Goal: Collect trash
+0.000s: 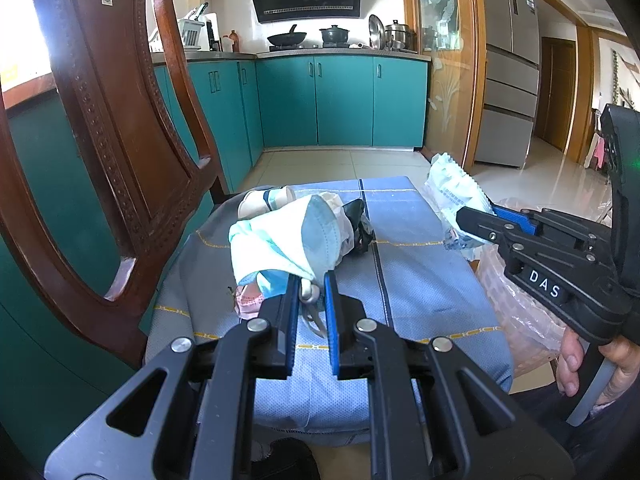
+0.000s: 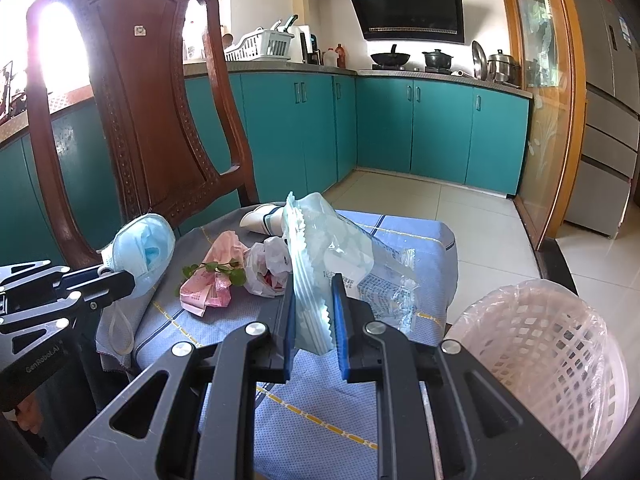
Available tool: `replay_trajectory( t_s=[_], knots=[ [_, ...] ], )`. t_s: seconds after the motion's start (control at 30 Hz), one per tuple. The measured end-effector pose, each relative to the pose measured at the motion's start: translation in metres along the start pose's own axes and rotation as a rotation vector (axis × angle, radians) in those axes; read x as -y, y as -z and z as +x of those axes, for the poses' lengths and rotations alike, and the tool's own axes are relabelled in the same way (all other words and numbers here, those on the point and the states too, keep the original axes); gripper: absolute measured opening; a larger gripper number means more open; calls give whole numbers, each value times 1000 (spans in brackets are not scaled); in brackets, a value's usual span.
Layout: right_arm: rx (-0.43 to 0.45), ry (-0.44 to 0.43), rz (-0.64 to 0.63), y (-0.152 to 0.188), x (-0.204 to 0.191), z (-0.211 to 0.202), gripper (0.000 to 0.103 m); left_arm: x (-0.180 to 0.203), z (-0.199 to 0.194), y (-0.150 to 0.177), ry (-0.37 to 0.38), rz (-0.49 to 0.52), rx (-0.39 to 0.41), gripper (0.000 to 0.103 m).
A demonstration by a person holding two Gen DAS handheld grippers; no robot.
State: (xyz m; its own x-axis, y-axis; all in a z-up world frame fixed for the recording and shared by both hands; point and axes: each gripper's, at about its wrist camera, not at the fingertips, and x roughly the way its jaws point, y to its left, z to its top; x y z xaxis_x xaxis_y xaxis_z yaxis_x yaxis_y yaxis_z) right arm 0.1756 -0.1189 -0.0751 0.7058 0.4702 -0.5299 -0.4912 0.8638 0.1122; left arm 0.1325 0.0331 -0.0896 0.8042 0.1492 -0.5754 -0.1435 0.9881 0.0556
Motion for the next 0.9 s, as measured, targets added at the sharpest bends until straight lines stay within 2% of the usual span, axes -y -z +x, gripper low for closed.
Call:
replay_trajectory(
  t_s=[0.9],
  knots=[
    [9, -1, 3, -1, 1, -3, 17, 1, 1, 1, 2, 7, -4, 14]
  ],
)
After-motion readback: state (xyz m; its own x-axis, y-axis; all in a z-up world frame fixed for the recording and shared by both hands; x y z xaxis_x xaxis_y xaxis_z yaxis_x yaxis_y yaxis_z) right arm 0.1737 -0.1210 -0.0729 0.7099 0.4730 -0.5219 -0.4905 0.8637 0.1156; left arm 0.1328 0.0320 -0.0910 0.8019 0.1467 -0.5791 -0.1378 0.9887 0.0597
